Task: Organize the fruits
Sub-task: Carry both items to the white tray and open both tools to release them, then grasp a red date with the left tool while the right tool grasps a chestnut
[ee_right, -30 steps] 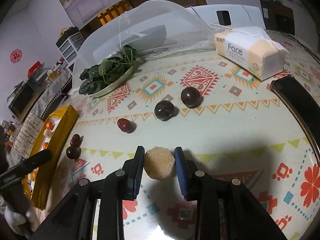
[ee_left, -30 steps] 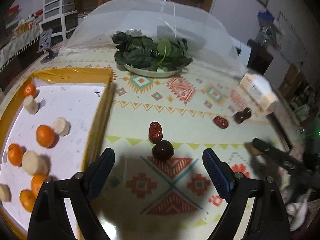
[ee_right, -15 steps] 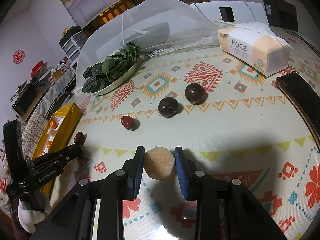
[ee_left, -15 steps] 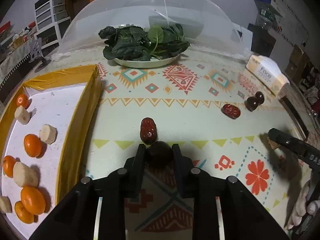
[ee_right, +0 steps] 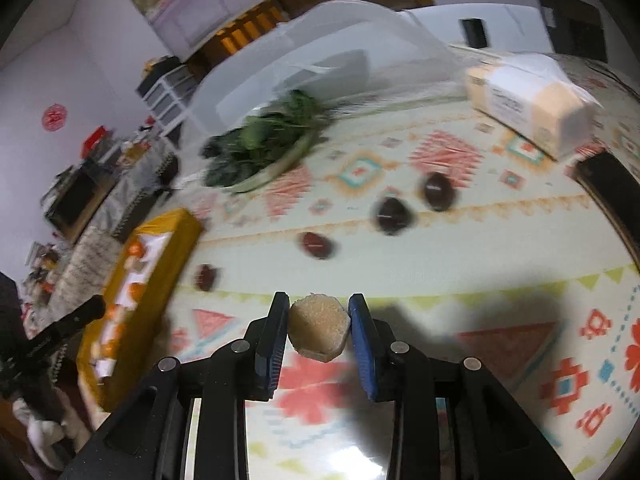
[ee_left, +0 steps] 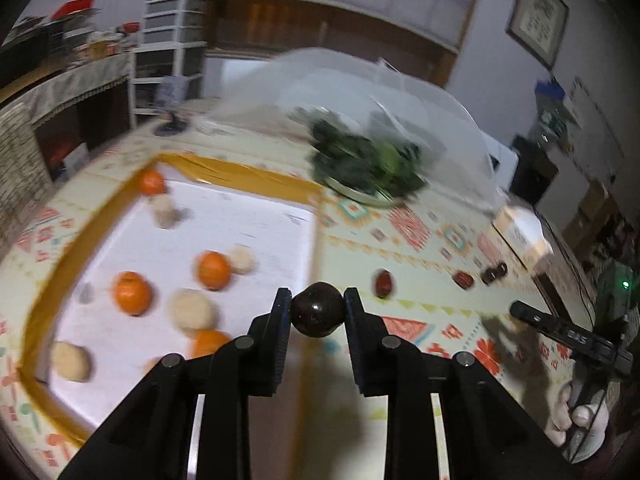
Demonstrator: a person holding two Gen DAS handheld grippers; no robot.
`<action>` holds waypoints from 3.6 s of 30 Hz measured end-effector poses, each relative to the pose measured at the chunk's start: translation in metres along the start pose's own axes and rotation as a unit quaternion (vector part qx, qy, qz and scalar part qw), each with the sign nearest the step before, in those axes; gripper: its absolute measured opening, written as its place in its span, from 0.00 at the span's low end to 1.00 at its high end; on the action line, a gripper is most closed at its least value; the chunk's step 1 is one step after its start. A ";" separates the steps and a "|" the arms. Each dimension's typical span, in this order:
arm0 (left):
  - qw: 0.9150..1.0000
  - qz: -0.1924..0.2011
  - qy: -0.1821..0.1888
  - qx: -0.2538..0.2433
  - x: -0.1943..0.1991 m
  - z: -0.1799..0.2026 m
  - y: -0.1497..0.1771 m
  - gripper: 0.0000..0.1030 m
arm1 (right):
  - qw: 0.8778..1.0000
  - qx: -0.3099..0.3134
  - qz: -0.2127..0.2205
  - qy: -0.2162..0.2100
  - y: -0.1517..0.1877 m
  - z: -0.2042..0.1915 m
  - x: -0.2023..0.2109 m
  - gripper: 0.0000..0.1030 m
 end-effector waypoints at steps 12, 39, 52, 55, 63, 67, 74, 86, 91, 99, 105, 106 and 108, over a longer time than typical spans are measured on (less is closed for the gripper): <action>0.998 -0.007 -0.039 0.052 0.000 -0.110 -0.009 0.25 | 0.989 0.078 -0.080 -0.093 0.017 -0.173 -0.070 0.32; 0.992 0.005 -0.067 0.109 0.025 -0.160 -0.007 0.82 | 0.980 0.165 -0.098 -0.056 0.055 -0.238 -0.126 0.47; 0.993 0.094 -0.007 0.068 0.085 -0.065 -0.027 0.93 | 0.992 0.119 -0.020 -0.020 0.029 -0.146 -0.037 0.59; 0.995 0.082 0.004 0.057 0.078 -0.037 -0.023 0.93 | 0.996 0.091 -0.002 0.007 0.017 -0.099 -0.014 0.59; 0.997 0.012 0.070 -0.005 0.032 0.061 -0.005 0.93 | 0.994 0.003 0.044 0.098 -0.020 0.037 0.044 0.59; 0.995 -0.018 0.095 -0.035 0.007 0.104 0.009 0.93 | 0.991 -0.026 0.052 0.119 -0.032 0.076 0.051 0.59; 0.989 -0.060 0.101 -0.094 -0.037 0.156 0.033 0.87 | 0.990 -0.055 0.045 0.119 -0.064 0.099 0.017 0.58; 0.985 -0.104 0.095 -0.100 -0.099 0.165 0.012 0.41 | 0.987 -0.035 0.017 0.158 -0.079 0.114 -0.040 0.49; 0.980 -0.124 0.105 -0.112 -0.124 0.186 0.015 0.45 | 0.988 -0.015 0.013 0.153 -0.080 0.109 -0.045 0.33; 0.978 -0.107 0.095 -0.151 -0.147 0.216 0.006 0.60 | 0.987 0.000 0.033 0.158 -0.081 0.101 -0.034 0.28; 0.975 -0.121 0.078 -0.167 -0.170 0.217 0.015 0.62 | 0.991 -0.046 0.037 0.123 -0.084 0.113 -0.024 0.28; 0.975 -0.121 0.076 -0.169 -0.172 0.218 0.017 0.62 | 0.991 -0.050 0.038 0.122 -0.084 0.114 -0.024 0.28; 0.975 -0.121 0.076 -0.173 -0.174 0.219 0.019 0.61 | 0.990 -0.061 0.040 0.119 -0.084 0.118 -0.022 0.28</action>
Point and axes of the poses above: each gripper's, at about its wrist camera, not at the fingertips, and x roughly against the way its jaws point, z to its right, y to its underside, the point moved 9 cm from there along -x, roughly the way its jaws point, and after that the axes turned 4 degrees about -x, right-handed, at the moved point
